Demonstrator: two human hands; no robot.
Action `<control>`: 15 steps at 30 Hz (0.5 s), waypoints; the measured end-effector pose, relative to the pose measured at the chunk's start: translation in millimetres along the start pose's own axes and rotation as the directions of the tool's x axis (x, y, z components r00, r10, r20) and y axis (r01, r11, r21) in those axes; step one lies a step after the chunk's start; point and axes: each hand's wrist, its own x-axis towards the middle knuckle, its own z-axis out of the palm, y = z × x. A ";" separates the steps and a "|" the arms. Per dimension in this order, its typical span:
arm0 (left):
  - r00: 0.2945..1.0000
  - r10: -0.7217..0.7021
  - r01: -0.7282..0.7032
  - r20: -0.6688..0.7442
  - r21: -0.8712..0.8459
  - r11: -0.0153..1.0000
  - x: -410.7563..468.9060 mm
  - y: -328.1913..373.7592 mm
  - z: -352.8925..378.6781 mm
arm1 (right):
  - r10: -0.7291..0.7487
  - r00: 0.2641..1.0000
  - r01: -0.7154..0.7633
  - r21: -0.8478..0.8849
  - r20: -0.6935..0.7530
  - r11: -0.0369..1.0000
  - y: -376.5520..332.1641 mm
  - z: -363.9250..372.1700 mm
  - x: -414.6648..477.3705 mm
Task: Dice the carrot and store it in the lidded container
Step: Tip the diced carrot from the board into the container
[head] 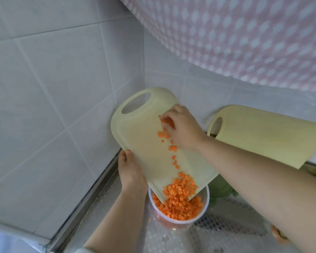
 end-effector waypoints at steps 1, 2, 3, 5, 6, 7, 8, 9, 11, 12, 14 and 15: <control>1.000 0.001 -0.001 -0.003 0.006 1.000 0.3 0.9 -0.3 | -0.014 0.999 0.014 0.008 0.032 1.000 -0.7 2.6 -10.3; 1.000 0.000 0.000 -0.006 0.009 1.000 -0.2 2.0 -0.5 | -0.031 0.997 0.031 0.003 0.064 1.000 -1.3 5.1 -21.4; 1.000 0.000 0.000 -0.008 0.009 1.000 -0.2 2.8 -0.4 | -0.047 0.994 0.048 -0.007 0.094 0.999 -1.7 7.8 -33.2; 1.000 -0.003 0.003 -0.019 0.012 1.000 0.1 4.0 -0.5 | -0.080 0.987 0.082 -0.011 0.141 0.997 -1.8 12.8 -58.2; 1.000 -0.006 0.006 -0.026 0.009 1.000 0.0 4.9 -0.1 | -0.098 0.982 0.100 -0.002 0.164 0.995 -0.8 15.1 -71.0; 0.999 -0.008 0.008 -0.032 0.007 1.000 0.3 5.2 0.3 | -0.114 0.974 0.114 0.011 0.194 0.993 -0.3 17.2 -84.2; 0.999 -0.009 0.009 -0.038 0.005 1.000 0.3 5.6 0.7 | -0.129 0.964 0.129 0.017 0.232 0.992 0.3 18.8 -96.6; 0.999 -0.007 0.008 -0.043 0.007 1.000 0.6 5.7 0.9 | -0.142 0.952 0.143 0.015 0.272 0.990 0.2 19.6 -107.2; 0.999 -0.003 0.003 -0.049 0.007 1.000 0.9 5.3 1.3 | -0.160 0.933 0.163 0.017 0.322 0.987 -2.2 15.9 -117.9; 0.999 -0.001 0.001 -0.052 0.010 1.000 1.2 5.1 1.2 | -0.163 0.935 0.161 0.035 0.316 0.986 -5.6 11.3 -114.8; 0.999 0.001 0.000 -0.051 0.020 1.000 1.5 4.6 1.7 | -0.141 0.965 0.126 0.084 0.222 0.989 -14.2 2.5 -92.0; 0.999 0.000 0.001 -0.048 0.025 1.000 0.7 4.4 2.0 | -0.110 0.982 0.095 0.101 0.153 0.990 -19.5 -1.6 -74.0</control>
